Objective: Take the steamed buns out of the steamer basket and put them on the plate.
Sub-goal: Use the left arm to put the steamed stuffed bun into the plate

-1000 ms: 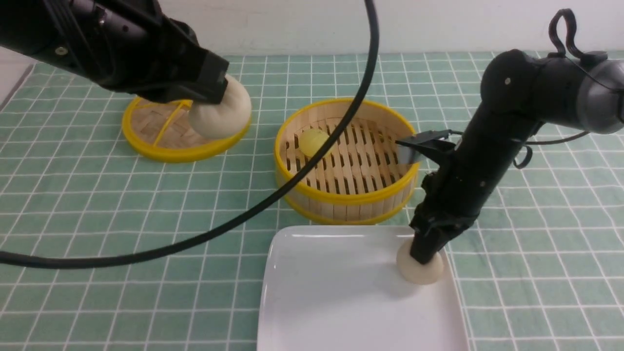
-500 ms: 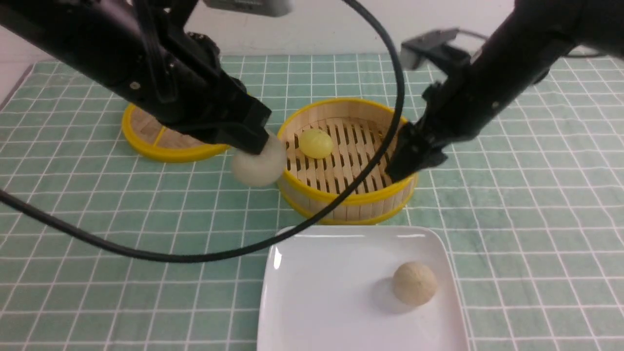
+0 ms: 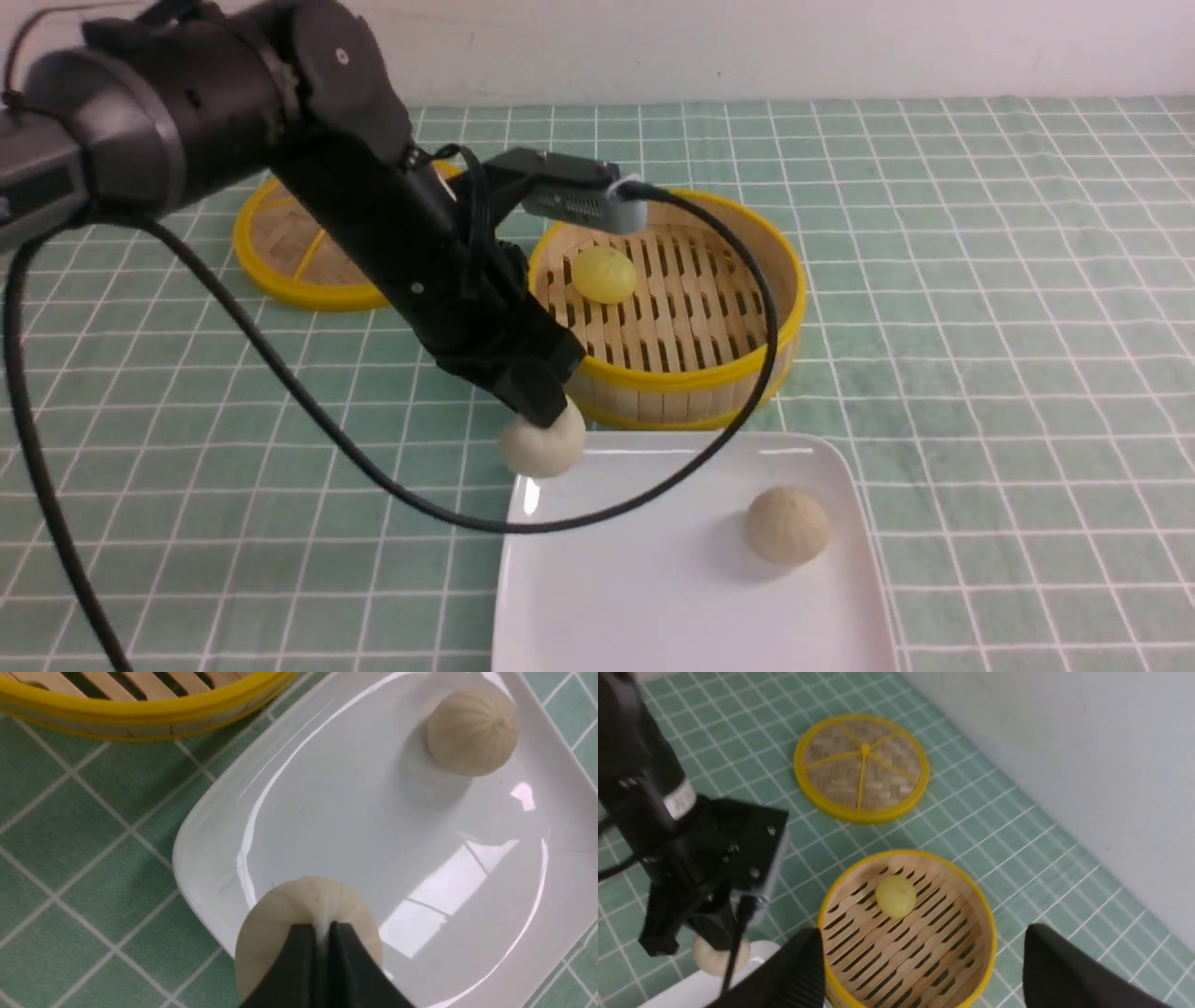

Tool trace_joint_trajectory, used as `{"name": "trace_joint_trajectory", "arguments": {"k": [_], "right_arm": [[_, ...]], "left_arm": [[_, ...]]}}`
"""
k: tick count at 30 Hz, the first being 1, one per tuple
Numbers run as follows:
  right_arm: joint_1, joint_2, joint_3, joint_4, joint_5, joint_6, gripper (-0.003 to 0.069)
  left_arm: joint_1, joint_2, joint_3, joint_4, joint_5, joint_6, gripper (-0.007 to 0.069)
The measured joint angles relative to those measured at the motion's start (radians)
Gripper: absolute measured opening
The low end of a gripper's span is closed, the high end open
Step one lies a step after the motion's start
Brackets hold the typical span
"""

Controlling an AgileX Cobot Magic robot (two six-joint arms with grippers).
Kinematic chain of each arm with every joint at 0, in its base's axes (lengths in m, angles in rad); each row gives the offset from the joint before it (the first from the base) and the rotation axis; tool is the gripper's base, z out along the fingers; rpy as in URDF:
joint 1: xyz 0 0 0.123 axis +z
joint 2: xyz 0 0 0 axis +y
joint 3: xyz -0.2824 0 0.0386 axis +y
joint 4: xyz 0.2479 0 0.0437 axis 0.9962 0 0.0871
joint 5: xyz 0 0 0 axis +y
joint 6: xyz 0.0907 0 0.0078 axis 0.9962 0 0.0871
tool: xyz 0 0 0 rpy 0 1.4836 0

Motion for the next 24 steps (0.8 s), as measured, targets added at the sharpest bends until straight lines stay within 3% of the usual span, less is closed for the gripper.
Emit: {"name": "trace_joint_trajectory", "arguments": {"k": [6,18,21,24], "right_arm": [[0.000,-0.051,0.000,-0.042,-0.011,0.000,0.0550],[0.000,-0.043,0.000,-0.078,-0.005,0.000,0.0550],[0.000,-0.043,0.000,-0.078,-0.004,0.000,0.0550],[0.000,-0.043,0.000,-0.079,-0.003,0.000,0.0550]], "left_arm": [[0.000,0.129,0.000,-0.059,0.023,0.017,0.0029],[-0.020,0.185,0.000,-0.064,0.006,0.108,0.0049],[-0.020,0.185,-0.002,-0.064,0.009,0.119,0.0098],[-0.020,0.185,-0.029,-0.064,0.039,0.122,0.0255]]}}
